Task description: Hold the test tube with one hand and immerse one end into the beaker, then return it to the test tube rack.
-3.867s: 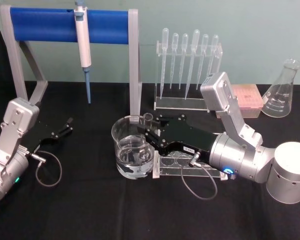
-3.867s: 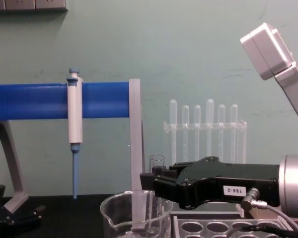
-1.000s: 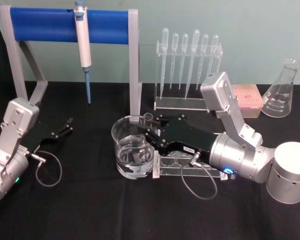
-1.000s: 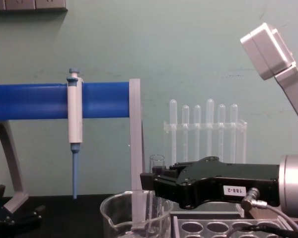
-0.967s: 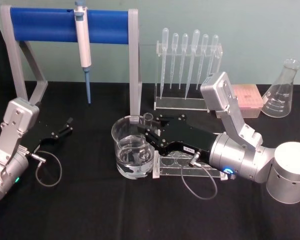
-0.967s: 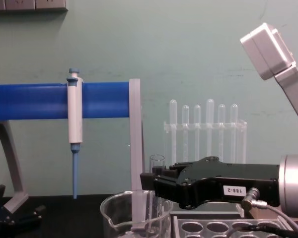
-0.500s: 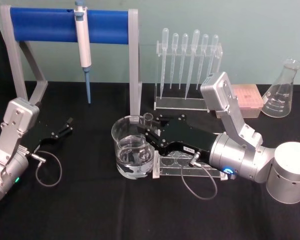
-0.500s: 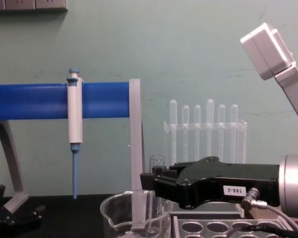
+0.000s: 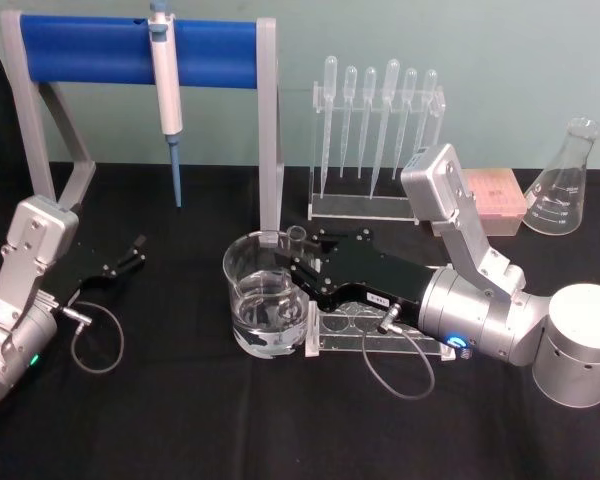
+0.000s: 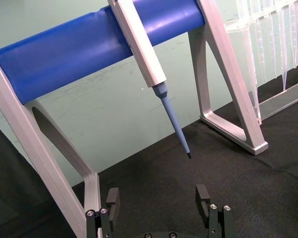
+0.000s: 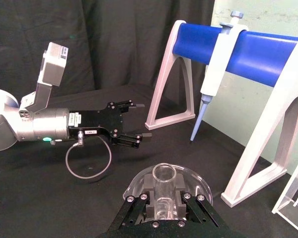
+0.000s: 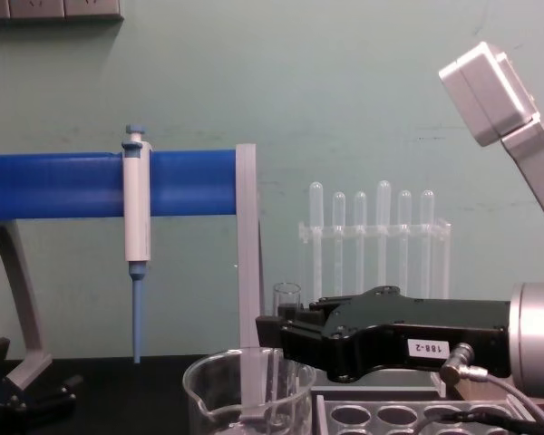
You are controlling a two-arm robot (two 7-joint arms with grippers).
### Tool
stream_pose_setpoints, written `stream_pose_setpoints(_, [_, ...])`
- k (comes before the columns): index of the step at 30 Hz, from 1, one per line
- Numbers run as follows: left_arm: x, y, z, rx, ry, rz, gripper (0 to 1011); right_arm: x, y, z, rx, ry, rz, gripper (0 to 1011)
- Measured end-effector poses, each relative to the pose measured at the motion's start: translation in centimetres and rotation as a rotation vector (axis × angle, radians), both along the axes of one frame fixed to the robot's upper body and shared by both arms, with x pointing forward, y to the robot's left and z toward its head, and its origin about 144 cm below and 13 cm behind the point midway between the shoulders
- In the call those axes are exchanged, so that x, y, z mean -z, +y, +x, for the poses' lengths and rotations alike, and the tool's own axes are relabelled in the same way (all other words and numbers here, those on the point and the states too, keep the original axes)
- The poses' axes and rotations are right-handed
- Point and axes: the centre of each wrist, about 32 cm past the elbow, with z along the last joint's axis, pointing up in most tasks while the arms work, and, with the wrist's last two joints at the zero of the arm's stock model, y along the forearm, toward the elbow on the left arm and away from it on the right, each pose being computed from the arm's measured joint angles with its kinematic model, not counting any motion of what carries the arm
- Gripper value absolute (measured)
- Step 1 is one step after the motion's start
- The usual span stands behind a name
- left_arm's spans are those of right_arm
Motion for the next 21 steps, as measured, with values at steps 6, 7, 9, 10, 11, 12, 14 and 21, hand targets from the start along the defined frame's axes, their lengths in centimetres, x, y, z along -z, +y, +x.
stream_pose_setpoints(6, [0.00,0.00,0.00,0.000,0.000,0.000,1000,0.00,0.00,0.00,0.000,0.000,0.000,225])
stream_pose_setpoints(7, [0.00,0.00,0.00,0.000,0.000,0.000,1000,0.00,0.00,0.00,0.000,0.000,0.000,225])
stream_pose_setpoints(9, [0.00,0.00,0.00,0.000,0.000,0.000,1000,0.00,0.00,0.00,0.000,0.000,0.000,224])
stream_pose_setpoints(10, [0.00,0.00,0.00,0.000,0.000,0.000,1000,0.00,0.00,0.00,0.000,0.000,0.000,224])
stream_pose_setpoints(11, [0.00,0.00,0.00,0.000,0.000,0.000,1000,0.00,0.00,0.00,0.000,0.000,0.000,224])
stream_pose_setpoints(12, [0.00,0.00,0.00,0.000,0.000,0.000,1000,0.00,0.00,0.00,0.000,0.000,0.000,224])
stream_pose_setpoints(14, [0.00,0.00,0.00,0.000,0.000,0.000,1000,0.00,0.00,0.00,0.000,0.000,0.000,224])
stream_pose_setpoints(21, [0.00,0.00,0.00,0.000,0.000,0.000,1000,0.00,0.00,0.00,0.000,0.000,0.000,224])
